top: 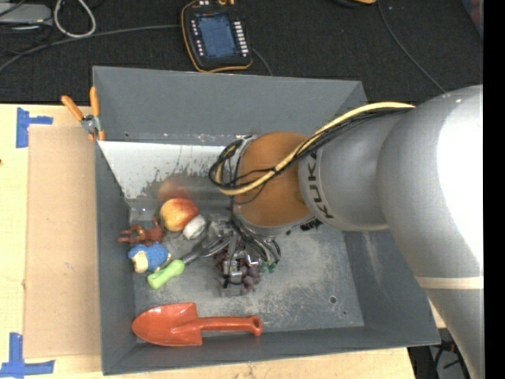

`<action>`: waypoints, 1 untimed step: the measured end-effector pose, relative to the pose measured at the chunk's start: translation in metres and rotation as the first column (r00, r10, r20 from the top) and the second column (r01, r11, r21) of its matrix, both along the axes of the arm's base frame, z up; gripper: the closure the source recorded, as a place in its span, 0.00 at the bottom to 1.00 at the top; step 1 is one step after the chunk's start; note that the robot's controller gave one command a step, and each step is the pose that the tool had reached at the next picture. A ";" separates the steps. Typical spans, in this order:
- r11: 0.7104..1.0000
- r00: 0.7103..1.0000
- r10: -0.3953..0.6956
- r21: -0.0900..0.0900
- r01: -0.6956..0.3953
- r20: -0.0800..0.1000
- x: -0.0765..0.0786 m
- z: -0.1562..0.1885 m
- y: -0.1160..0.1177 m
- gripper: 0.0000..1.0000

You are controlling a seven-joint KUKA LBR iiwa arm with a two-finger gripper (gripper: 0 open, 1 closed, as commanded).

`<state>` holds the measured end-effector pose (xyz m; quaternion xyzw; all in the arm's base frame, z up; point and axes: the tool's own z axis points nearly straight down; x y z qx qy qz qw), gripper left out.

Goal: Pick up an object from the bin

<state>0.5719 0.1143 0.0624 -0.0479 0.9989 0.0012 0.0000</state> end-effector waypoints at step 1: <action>1.000 1.000 0.023 0.003 -0.023 0.007 -0.003 0.007 -0.001 0.00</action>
Offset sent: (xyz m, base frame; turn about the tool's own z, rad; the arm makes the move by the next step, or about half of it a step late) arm -0.0002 -0.0001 0.0005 0.0000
